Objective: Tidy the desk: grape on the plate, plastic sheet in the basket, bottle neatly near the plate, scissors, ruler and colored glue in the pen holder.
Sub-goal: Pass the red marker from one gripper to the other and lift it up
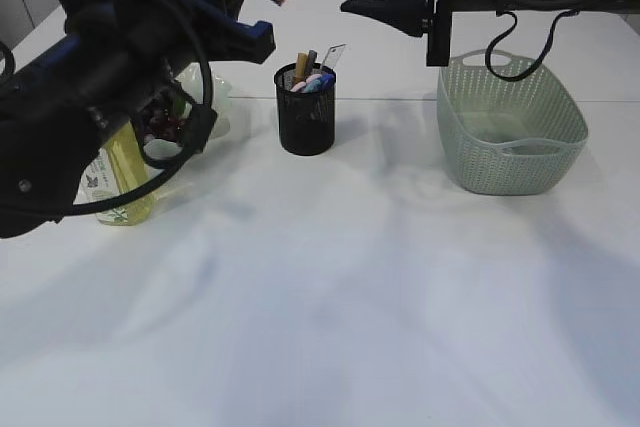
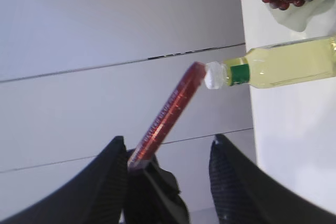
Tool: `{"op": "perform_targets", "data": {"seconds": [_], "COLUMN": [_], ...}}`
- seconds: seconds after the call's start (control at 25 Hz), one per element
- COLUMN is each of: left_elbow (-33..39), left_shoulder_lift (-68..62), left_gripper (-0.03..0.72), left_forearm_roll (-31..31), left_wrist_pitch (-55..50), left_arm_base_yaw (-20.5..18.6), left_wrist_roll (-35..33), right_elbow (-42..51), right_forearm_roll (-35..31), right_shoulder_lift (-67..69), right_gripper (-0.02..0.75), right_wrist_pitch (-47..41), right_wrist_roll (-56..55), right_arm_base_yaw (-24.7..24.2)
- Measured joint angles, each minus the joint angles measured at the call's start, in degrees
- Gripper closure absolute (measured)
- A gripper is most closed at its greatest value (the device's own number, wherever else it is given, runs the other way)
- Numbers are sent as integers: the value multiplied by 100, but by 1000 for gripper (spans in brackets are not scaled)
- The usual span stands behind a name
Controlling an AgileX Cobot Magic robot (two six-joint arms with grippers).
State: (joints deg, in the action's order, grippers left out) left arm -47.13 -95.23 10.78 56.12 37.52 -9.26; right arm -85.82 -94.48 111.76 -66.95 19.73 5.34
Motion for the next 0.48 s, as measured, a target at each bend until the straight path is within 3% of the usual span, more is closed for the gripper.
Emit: {"op": "perform_targets", "data": {"seconds": [0.32, 0.48], "left_elbow": [-684, -978], "left_shoulder_lift": [-12, -14], "left_gripper": [573, 573], "left_forearm_roll": [8, 86], "left_wrist_pitch": [-1483, -2182], "left_arm_base_yaw": [-13, -93], "left_wrist_roll": [0, 0], "right_elbow": [0, 0], "right_forearm_roll": [867, 1420], "right_shoulder_lift": [0, 0], "right_gripper": [332, 332], "right_wrist_pitch": [-37, -58], "right_wrist_roll": [1645, 1876], "right_arm_base_yaw": [-34, -133]}}
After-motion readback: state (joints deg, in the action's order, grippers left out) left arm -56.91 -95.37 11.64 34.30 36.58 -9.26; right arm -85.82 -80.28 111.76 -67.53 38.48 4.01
